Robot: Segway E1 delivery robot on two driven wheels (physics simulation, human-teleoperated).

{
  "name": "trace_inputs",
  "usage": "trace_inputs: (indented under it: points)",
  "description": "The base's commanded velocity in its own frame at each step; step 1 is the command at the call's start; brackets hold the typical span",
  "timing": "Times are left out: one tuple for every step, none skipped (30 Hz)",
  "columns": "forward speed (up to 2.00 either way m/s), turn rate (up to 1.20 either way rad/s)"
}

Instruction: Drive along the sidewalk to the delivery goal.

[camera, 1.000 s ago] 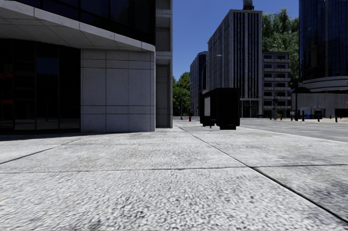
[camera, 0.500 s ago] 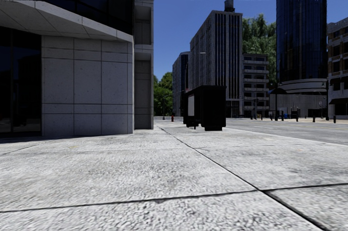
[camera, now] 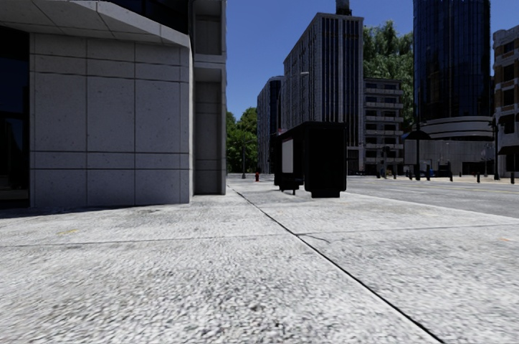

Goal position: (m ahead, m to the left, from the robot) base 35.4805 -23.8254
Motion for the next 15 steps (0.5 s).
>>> trace_inputs:
  points:
    - [2.00, 0.00]
    - [2.00, 0.00]
    - [2.00, 0.00]
    - [2.00, 0.00]
    - [2.00, 0.00]
    - [2.00, 0.00]
    - [2.00, 0.00]
    - [2.00, 0.00]
    - [2.00, 0.00]
    - [2.00, 0.00]
    - [2.00, 0.00]
    - [2.00, 0.00]
    - [2.00, 0.00]
    - [2.00, 0.00]
    - [2.00, 0.00]
